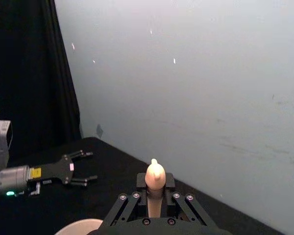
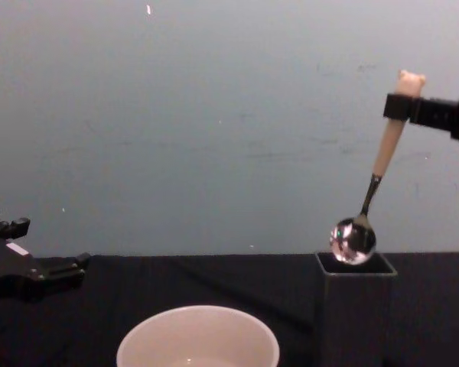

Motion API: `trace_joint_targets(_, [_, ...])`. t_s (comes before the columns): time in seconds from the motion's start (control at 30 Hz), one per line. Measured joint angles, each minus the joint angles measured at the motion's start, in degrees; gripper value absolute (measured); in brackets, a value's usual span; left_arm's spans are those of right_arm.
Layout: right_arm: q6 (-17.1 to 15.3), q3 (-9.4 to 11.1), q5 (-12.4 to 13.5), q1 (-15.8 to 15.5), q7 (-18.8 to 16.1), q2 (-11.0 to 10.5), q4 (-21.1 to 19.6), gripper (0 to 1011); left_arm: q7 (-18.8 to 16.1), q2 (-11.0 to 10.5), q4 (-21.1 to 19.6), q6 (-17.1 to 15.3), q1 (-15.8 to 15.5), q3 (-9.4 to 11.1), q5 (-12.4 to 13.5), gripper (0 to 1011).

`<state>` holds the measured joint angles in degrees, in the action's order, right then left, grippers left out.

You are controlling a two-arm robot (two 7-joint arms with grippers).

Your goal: Pick up the stirring spoon with one hand, stir inside the cup, then place it back in its original position.

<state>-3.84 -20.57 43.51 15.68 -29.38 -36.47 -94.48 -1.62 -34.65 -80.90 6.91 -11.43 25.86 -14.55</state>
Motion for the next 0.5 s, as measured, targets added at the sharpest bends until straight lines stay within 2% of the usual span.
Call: trace_joint_targets(0.5, [0.26, -1.66, -2.43, 0.62, 0.59, 2.1, 3.85, 205, 0.0, 0.0, 0.0, 0.0, 0.0, 0.0, 0.0, 1001])
